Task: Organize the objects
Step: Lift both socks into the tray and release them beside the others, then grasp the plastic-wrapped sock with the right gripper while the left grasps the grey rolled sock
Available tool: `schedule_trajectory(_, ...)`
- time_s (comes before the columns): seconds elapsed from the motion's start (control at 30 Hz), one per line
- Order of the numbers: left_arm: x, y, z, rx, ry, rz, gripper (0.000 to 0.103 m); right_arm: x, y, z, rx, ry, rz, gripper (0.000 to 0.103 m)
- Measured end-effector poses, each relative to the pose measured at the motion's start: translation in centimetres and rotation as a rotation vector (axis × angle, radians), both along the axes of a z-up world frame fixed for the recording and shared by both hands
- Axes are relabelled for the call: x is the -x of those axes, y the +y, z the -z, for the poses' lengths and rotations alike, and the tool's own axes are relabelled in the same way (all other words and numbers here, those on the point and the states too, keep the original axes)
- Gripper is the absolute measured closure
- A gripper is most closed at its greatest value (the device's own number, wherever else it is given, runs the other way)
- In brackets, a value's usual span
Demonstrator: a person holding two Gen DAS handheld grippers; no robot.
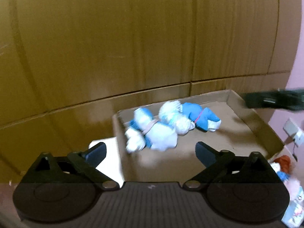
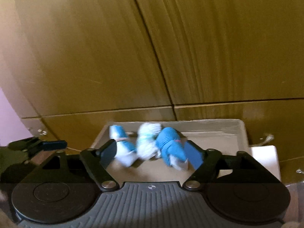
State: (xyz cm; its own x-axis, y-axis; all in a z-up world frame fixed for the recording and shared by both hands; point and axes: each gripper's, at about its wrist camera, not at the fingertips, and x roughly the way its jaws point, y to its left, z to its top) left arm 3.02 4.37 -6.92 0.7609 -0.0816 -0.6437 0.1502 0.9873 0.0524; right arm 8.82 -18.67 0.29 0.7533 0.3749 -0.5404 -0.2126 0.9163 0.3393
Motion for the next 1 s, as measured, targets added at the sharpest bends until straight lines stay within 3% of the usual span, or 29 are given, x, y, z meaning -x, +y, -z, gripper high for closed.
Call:
schedule_trajectory(0.17,8.0,1.8,0.3,0.044,-0.044,-0.049,0.001,12.0,-1.3,-1.4,-0.001,-0.133,0.018,0.004)
schedule_trajectory(0.2,9.3,2.0,0.7,0.052,-0.045,-0.058,0.001,14.7,-1.4,-1.1,0.011,-0.164,0.022,0.0)
schedule_trajectory(0.3,13.0,1.9,2.3,0.067,-0.036,-0.085,0.001,21.4,-1.1,0.7,0.058,-0.238,0.054,0.001)
schedule_trajectory(0.37,15.0,1.4,3.1,0.068,-0.009,-0.103,0.001,24.1,-0.6,2.5,0.098,-0.228,0.07,0.001)
schedule_trajectory(0.57,16.8,-0.7,5.0,0.048,0.04,-0.082,0.001,27.1,1.7,6.2,0.141,-0.178,0.025,0.001)
schedule_trajectory(0.73,15.7,-0.9,5.6,0.034,0.052,-0.093,0.001,25.7,4.5,7.5,0.239,-0.163,-0.031,0.001)
schedule_trajectory(1.0,12.6,-0.6,7.7,0.028,0.086,-0.114,0.001,24.2,5.0,9.2,0.269,-0.11,0.005,0.002)
